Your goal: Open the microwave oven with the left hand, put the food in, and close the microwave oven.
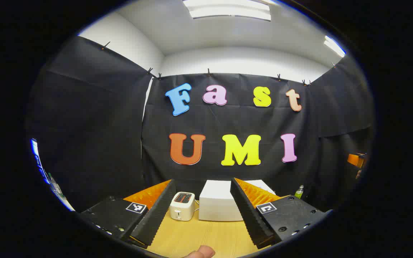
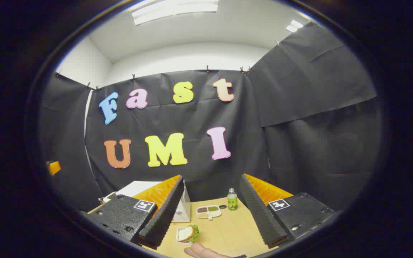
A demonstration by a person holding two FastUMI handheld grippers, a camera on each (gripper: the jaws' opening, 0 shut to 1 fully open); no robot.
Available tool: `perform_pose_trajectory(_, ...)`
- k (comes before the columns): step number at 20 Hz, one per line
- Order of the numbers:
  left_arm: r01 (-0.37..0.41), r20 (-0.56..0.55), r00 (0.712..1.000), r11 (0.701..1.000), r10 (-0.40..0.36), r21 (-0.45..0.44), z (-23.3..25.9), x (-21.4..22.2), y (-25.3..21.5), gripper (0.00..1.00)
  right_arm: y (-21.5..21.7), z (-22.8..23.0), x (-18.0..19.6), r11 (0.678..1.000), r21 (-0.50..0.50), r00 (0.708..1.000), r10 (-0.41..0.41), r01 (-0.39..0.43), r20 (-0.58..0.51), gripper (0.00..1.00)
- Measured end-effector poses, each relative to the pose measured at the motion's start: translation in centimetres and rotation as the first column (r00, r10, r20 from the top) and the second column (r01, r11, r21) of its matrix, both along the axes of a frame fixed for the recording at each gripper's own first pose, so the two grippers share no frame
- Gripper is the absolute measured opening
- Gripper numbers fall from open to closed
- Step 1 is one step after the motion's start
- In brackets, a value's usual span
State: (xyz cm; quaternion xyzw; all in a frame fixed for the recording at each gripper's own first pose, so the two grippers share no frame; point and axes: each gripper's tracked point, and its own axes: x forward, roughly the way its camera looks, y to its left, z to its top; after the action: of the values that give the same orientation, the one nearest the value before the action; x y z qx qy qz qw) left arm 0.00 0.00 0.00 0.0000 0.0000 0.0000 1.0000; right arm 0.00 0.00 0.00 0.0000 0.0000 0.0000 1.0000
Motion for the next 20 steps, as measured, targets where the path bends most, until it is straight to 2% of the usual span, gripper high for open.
perform_pose_trajectory(5,0.016,0.000,1.000,1.000,-0.016,0.026,-0.6,0.5,-0.3,0.95,-1.6,-0.8,1.2,1.000,-0.010,1.000,-0.017,0.017,-0.020,1.00)
perform_pose_trajectory(6,0.028,0.001,1.000,0.999,-0.029,0.023,-0.6,0.5,-0.7,0.95,-1.9,-0.6,1.3,1.000,-0.011,1.000,-0.018,0.017,-0.015,0.90)
perform_pose_trajectory(7,0.038,0.001,0.999,0.999,-0.038,0.019,-0.6,0.5,-1.2,0.95,-2.1,-0.5,1.3,1.000,-0.013,1.000,-0.019,0.019,-0.010,1.00)
perform_pose_trajectory(10,0.041,0.007,0.999,0.999,-0.041,0.025,-0.7,0.7,-1.6,0.95,-2.4,-0.3,1.3,1.000,-0.015,1.000,-0.016,0.016,0.004,1.00)
perform_pose_trajectory(11,0.046,0.009,0.999,0.998,-0.046,0.031,-0.8,0.8,-2.0,0.95,-2.4,-0.4,1.3,1.000,-0.014,1.000,-0.010,0.010,0.007,0.90)
perform_pose_trajectory(12,0.053,0.010,0.999,0.998,-0.053,0.025,-0.9,0.9,-2.5,0.95,-2.4,-0.4,1.3,1.000,-0.014,1.000,-0.006,0.006,0.009,1.00)
perform_pose_trajectory(13,0.064,0.013,0.998,0.998,-0.064,0.015,-1.0,1.3,-3.2,0.95,-2.5,-0.5,1.3,1.000,-0.014,1.000,0.000,0.000,0.013,1.00)
perform_pose_trajectory(14,0.076,0.023,0.997,0.997,-0.076,0.004,-1.0,1.7,-3.8,0.95,-2.4,-0.5,1.4,1.000,-0.013,1.000,0.005,-0.005,0.016,0.90)
perform_pose_trajectory(15,0.081,0.036,0.996,0.997,-0.081,-0.007,-0.9,2.3,-4.3,0.95,-2.6,-0.5,1.5,1.000,-0.010,1.000,0.008,-0.008,0.020,1.00)
perform_pose_trajectory(18,0.100,0.050,0.994,0.995,-0.099,-0.009,-1.8,4.4,-6.5,0.95,-3.3,-0.6,2.2,1.000,-0.011,0.999,0.013,-0.012,0.030,1.00)
perform_pose_trajectory(19,0.111,0.057,0.992,0.994,-0.110,-0.009,-2.2,5.3,-7.4,0.95,-3.3,-0.7,2.5,1.000,-0.016,0.999,0.019,-0.018,0.032,0.90)
perform_pose_trajectory(20,0.127,0.060,0.990,0.992,-0.126,-0.002,-2.8,6.3,-8.5,0.95,-3.5,-0.7,2.8,1.000,-0.019,0.999,0.020,-0.019,0.034,1.00)
